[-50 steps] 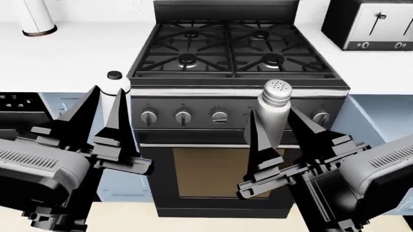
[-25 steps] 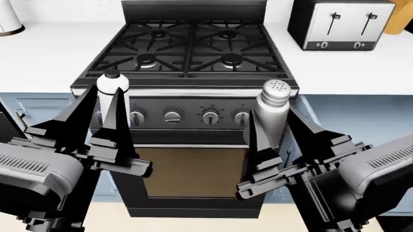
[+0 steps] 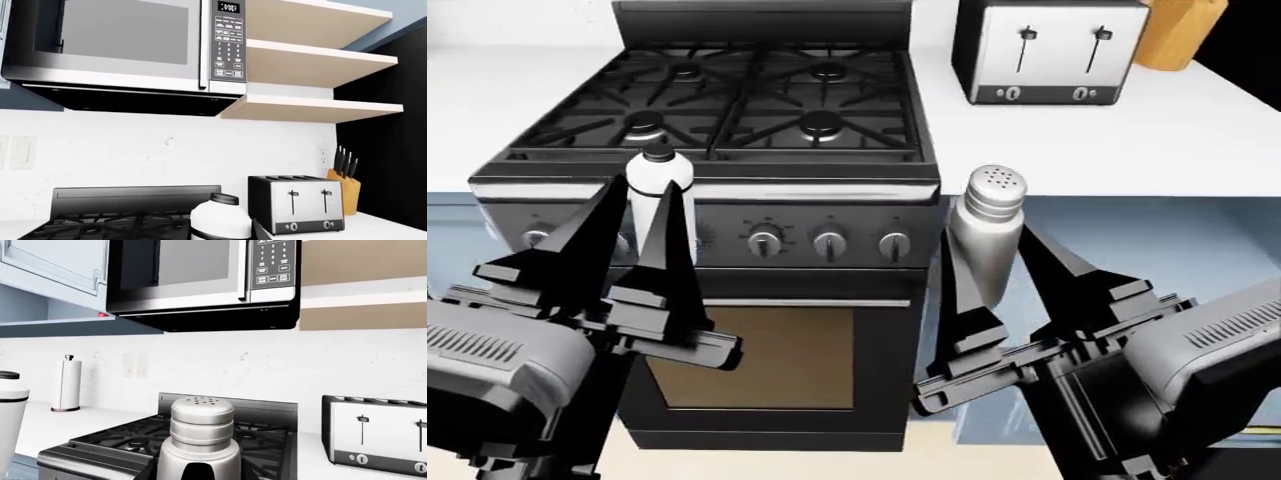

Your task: Pick and place the shaker into the drawer. Then close the cabinet.

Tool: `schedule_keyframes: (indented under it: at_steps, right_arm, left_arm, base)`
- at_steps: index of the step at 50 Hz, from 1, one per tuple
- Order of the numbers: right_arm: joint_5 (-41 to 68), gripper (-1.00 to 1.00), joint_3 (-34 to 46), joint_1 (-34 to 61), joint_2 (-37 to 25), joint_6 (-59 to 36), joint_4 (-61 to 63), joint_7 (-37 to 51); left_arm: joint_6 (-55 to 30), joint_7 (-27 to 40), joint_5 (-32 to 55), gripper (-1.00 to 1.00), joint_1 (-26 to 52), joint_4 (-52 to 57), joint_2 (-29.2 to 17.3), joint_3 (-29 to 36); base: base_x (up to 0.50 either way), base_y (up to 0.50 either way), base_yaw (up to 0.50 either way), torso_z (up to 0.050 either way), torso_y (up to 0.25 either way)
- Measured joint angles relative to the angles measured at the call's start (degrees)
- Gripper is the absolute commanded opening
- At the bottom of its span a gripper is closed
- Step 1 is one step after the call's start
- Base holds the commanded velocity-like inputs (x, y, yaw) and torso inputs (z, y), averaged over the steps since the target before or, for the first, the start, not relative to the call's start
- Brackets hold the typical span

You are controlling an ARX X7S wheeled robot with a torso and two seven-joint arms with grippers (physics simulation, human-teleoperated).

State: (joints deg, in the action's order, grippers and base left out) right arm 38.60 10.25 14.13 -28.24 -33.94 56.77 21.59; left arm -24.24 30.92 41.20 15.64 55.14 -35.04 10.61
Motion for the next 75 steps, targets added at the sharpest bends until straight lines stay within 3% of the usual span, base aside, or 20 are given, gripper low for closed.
schedule_keyframes:
  at_steps: [46,69,75]
  right_arm:
    - [0.7,-1.0,1.6,0.5,-1.7,1.7,-0.8,1.7]
    - [0.6,-1.0,1.8,0.1,-2.4,3.6,-1.1,1.9]
    - [7.1,-1.0,0.4,4.2,-5.1,0.0,0.4,6.5]
  left_arm:
    - [1.4,1.0,0.6,-1.0,0.0,0.4,-1.3,1.0]
    - [2.0,1.7,1.2,-1.0,0.4,0.6,-2.0,1.6]
    - [1.1,2.6,2.6,-1.0,1.9,0.4,-2.4,1.4]
  base:
    - [0.01,-0.5,0.0,0.0,0.0]
    - [0.28,-0.46,0.0,0.0,0.001]
    - [0.0,0.0,0.0,0.0,0.0]
